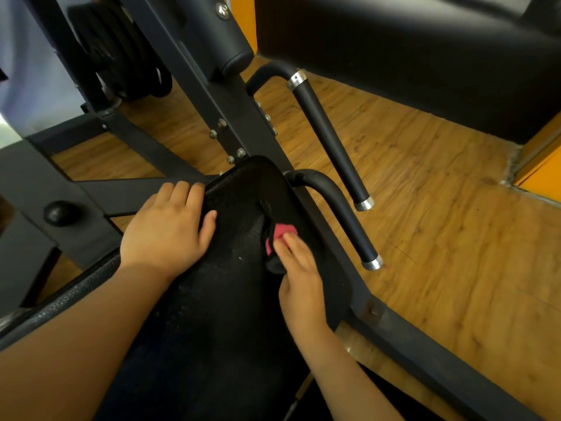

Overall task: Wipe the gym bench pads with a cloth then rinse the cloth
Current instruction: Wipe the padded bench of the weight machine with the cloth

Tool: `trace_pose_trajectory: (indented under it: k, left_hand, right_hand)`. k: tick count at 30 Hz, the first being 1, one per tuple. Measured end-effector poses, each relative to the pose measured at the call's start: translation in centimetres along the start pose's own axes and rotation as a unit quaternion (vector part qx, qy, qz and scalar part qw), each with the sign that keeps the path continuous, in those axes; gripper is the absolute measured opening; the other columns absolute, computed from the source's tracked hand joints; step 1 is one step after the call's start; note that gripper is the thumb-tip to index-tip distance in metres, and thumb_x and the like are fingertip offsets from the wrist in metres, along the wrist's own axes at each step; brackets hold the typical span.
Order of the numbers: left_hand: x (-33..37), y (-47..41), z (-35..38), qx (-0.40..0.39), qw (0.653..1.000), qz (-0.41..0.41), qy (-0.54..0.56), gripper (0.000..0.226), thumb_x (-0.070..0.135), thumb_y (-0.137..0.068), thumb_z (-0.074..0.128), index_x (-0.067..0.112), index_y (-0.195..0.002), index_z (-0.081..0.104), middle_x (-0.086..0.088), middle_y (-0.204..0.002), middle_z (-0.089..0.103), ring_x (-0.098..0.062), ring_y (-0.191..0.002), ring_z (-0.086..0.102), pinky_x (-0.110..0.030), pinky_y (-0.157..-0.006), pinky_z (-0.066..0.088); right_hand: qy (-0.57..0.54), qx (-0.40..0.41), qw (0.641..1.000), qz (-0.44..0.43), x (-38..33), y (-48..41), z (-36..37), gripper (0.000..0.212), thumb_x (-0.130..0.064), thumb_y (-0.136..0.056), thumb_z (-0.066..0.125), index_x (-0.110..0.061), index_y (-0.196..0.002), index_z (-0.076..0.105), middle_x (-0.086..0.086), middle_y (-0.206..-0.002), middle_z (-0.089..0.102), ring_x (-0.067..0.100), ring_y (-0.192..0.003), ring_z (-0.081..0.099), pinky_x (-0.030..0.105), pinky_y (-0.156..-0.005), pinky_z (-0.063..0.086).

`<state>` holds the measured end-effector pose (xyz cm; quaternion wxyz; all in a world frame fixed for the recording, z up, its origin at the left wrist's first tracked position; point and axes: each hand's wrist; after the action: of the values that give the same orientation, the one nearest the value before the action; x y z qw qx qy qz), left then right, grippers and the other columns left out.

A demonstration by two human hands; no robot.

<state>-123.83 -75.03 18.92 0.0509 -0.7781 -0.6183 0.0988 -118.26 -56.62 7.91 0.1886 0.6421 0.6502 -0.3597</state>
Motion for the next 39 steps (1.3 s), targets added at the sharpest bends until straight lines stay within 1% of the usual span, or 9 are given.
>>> trace_pose_trajectory:
  k: [4,10,15,18,24,27,31,36,39]
  left_hand:
    - [0.1,0.1,0.2,0.006,1.0,0.002,-0.007,0.053,0.041,-0.093,0.033,0.001,-0.121,0.053,-0.018,-0.1,0.059,-0.035,-0.091,0.056,-0.045,-0.075,0.049]
    - [0.0,0.0,0.1,0.003,1.0,0.008,-0.001,0.055,0.042,-0.093,0.032,0.001,-0.123,0.052,-0.018,-0.102,0.059,-0.035,-0.093,0.055,-0.046,-0.075,0.049]
    - [0.0,-0.1,0.1,0.009,1.0,0.011,-0.007,0.052,0.04,-0.093,0.034,0.0,-0.12,0.053,-0.019,-0.1,0.058,-0.037,-0.091,0.054,-0.046,-0.073,0.048]
    - [0.0,0.0,0.2,0.006,1.0,0.013,-0.011,0.051,0.039,-0.093,0.034,0.0,-0.119,0.053,-0.02,-0.099,0.058,-0.038,-0.091,0.054,-0.046,-0.073,0.048]
    - [-0.2,0.0,0.3,0.016,1.0,0.009,-0.004,0.044,0.033,-0.097,0.046,-0.001,-0.123,0.052,-0.021,-0.102,0.059,-0.038,-0.093,0.054,-0.047,-0.075,0.048]
    - [-0.2,-0.1,0.4,0.028,0.999,0.015,-0.005,0.043,0.032,-0.095,0.048,-0.001,-0.121,0.053,-0.021,-0.101,0.059,-0.038,-0.092,0.054,-0.047,-0.074,0.048]
    - [-0.2,-0.1,0.6,0.029,0.999,0.02,-0.002,0.042,0.034,-0.098,0.038,0.0,-0.119,0.052,-0.02,-0.099,0.058,-0.037,-0.09,0.054,-0.046,-0.073,0.048]
    - [-0.3,0.0,0.5,0.018,1.0,0.018,-0.004,0.053,0.04,-0.093,0.032,-0.001,-0.122,0.052,-0.019,-0.099,0.058,-0.037,-0.091,0.054,-0.046,-0.074,0.048]
    - [-0.2,-0.1,0.5,0.02,1.0,0.016,-0.005,0.054,0.04,-0.093,0.032,-0.001,-0.122,0.052,-0.019,-0.1,0.059,-0.037,-0.092,0.055,-0.046,-0.075,0.049]
  right_hand:
    - [-0.06,0.1,0.988,0.105,0.5,-3.0,0.2,0.061,0.013,-0.088,0.048,-0.016,-0.141,0.045,0.0,-0.15,0.037,0.013,-0.141,0.029,0.019,-0.114,0.016]
    - [-0.051,0.085,0.99,0.1,-0.1,1.5,1.2,0.061,0.012,-0.087,0.049,-0.02,-0.139,0.047,-0.005,-0.151,0.035,0.008,-0.142,0.026,0.02,-0.115,0.014]
    - [-0.061,0.124,0.986,0.093,3.2,-2.1,0.4,0.06,0.018,-0.084,0.049,-0.012,-0.136,0.052,0.005,-0.146,0.042,0.017,-0.138,0.035,0.038,-0.116,0.03]
    - [-0.065,0.137,0.976,0.156,3.0,-2.5,0.6,0.059,0.014,-0.089,0.047,-0.016,-0.14,0.047,0.0,-0.151,0.036,0.013,-0.141,0.029,0.027,-0.118,0.021]
    - [-0.054,0.116,0.983,0.133,3.2,1.3,1.2,0.06,0.016,-0.086,0.048,-0.016,-0.137,0.05,-0.001,-0.148,0.04,0.012,-0.14,0.032,0.011,-0.111,0.014]
    - [-0.076,0.13,0.973,0.173,5.3,-2.3,0.3,0.057,0.015,-0.088,0.047,-0.01,-0.138,0.05,0.004,-0.147,0.041,0.016,-0.139,0.033,0.023,-0.116,0.022]
    - [-0.052,0.119,0.975,0.182,5.7,-1.1,0.5,0.058,0.014,-0.088,0.048,-0.012,-0.14,0.047,0.002,-0.149,0.039,0.016,-0.14,0.031,0.012,-0.109,0.014]
    - [-0.062,0.129,0.96,0.241,6.5,1.3,0.1,0.06,0.018,-0.085,0.047,-0.009,-0.138,0.049,0.005,-0.145,0.044,0.016,-0.137,0.035,0.014,-0.109,0.017]
    - [-0.09,0.145,0.965,0.197,6.0,-2.2,0.2,0.056,0.016,-0.084,0.049,-0.011,-0.133,0.055,0.004,-0.14,0.05,0.016,-0.135,0.04,0.024,-0.115,0.022]
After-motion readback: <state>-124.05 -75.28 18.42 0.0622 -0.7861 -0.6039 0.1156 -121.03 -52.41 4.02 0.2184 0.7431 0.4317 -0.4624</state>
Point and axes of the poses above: each hand's wrist, its own y-axis away from the middle knuckle, its own z-axis out of the palm, x = y × z
